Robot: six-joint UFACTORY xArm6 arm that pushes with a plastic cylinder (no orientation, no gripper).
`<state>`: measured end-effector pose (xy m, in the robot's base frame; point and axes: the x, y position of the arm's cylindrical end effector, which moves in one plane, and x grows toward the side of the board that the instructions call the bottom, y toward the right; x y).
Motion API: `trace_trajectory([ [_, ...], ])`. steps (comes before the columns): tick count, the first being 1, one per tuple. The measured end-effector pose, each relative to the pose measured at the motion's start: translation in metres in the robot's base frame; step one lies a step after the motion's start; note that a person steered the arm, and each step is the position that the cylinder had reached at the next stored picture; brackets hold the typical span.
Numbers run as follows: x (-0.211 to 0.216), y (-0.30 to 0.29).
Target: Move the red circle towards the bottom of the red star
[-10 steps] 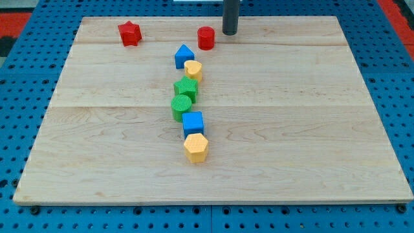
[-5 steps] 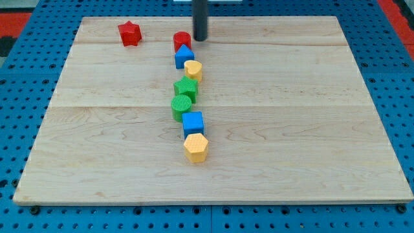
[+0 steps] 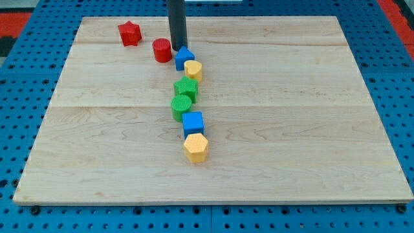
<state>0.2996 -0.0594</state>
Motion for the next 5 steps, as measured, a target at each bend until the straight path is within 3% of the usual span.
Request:
trace_trajectory([
  [5, -0.002, -0.055],
])
